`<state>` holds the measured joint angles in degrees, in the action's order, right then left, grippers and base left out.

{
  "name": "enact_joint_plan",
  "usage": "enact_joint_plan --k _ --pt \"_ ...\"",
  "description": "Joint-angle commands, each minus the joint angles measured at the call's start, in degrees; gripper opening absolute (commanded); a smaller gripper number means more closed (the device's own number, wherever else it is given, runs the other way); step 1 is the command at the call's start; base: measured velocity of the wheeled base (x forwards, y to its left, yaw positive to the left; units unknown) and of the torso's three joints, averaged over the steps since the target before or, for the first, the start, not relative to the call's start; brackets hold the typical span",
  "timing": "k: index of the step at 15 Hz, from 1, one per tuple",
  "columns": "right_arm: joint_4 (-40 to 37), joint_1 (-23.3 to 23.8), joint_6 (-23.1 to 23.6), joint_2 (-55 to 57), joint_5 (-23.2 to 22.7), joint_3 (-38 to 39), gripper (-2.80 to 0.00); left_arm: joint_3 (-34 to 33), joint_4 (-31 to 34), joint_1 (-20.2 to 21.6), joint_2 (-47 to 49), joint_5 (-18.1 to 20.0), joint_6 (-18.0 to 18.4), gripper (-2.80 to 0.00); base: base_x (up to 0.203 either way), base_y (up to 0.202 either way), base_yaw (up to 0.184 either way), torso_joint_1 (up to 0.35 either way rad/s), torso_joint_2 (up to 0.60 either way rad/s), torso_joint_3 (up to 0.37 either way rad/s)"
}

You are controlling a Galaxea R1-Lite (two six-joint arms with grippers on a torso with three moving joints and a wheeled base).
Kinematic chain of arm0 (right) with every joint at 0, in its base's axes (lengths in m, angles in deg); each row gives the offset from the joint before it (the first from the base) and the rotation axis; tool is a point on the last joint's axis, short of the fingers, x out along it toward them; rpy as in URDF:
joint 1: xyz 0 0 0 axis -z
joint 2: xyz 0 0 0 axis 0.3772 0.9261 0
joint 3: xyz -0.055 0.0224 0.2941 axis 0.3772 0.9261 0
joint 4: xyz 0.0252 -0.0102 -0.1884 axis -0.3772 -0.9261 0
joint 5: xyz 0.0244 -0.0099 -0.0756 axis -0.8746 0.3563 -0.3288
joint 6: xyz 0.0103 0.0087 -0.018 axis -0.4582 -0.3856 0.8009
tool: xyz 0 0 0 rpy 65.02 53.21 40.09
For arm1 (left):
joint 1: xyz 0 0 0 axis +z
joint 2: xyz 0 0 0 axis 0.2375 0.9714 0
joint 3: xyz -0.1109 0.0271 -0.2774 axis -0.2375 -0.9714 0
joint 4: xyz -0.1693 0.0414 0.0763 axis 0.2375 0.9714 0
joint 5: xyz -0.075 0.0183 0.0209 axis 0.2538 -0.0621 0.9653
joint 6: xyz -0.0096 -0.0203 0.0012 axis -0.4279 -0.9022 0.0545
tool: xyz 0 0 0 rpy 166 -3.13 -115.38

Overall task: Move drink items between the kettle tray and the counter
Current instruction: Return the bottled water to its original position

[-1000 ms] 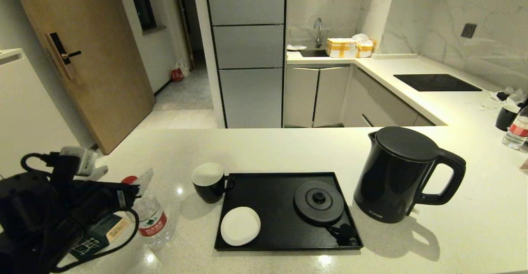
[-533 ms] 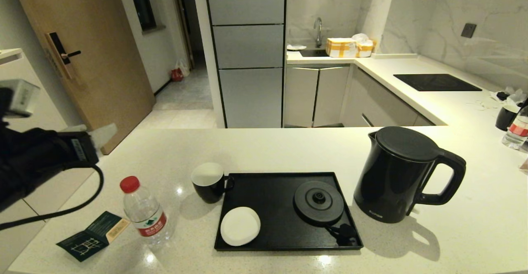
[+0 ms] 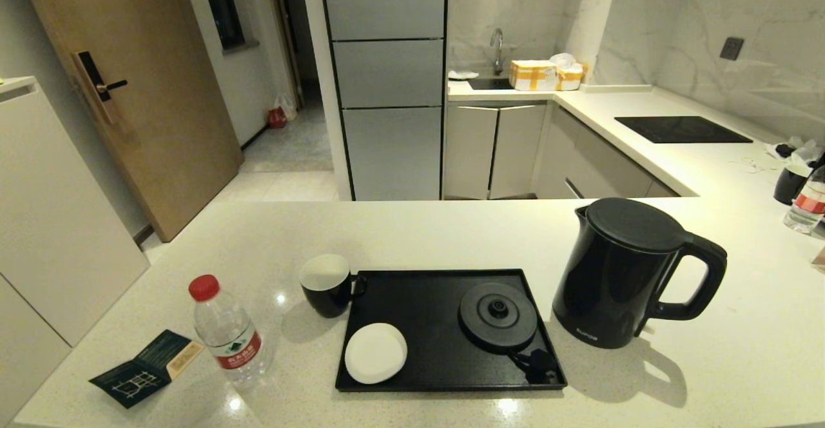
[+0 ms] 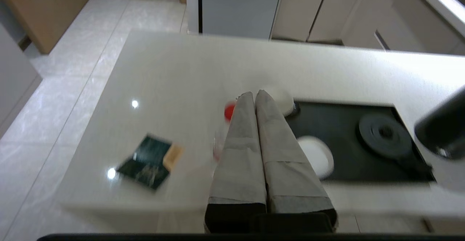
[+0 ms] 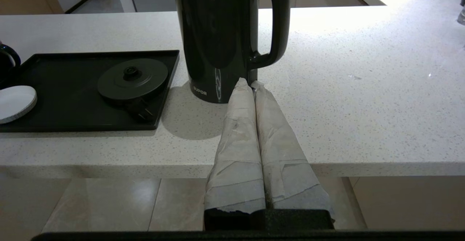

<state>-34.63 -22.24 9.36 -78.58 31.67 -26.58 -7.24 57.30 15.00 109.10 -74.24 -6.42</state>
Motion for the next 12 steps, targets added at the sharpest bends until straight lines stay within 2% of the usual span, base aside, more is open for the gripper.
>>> enact_joint_plan --k 1,5,7,9,12 --pt "0.0 0.0 0.0 0.0 0.0 0.1 -2.80 3.7 12.1 0.1 -9.9 0.0 -0.1 -2.80 0.000 0.000 0.000 0.000 0.00 0.000" --pt "0.0 0.0 0.0 0.0 0.0 0.1 -2.80 7.2 24.2 0.0 -19.4 -0.5 -0.1 -2.80 0.000 0.000 0.000 0.000 0.00 0.000" --pt "0.0 0.0 0.0 0.1 0.0 0.1 -2.80 6.7 27.7 -0.6 -23.1 0.0 0.7 -2.80 0.000 0.000 0.000 0.000 0.00 0.000" --pt "0.0 0.0 0.0 0.1 0.0 0.1 -2.80 4.1 30.8 -1.9 -28.1 1.1 2.3 -2.80 0.000 0.000 0.000 0.000 0.00 0.000" --pt "0.0 0.0 0.0 0.1 0.0 0.1 -2.80 -6.8 27.0 -2.0 -36.7 2.6 6.6 -2.80 0.000 0.000 0.000 0.000 0.00 0.000"
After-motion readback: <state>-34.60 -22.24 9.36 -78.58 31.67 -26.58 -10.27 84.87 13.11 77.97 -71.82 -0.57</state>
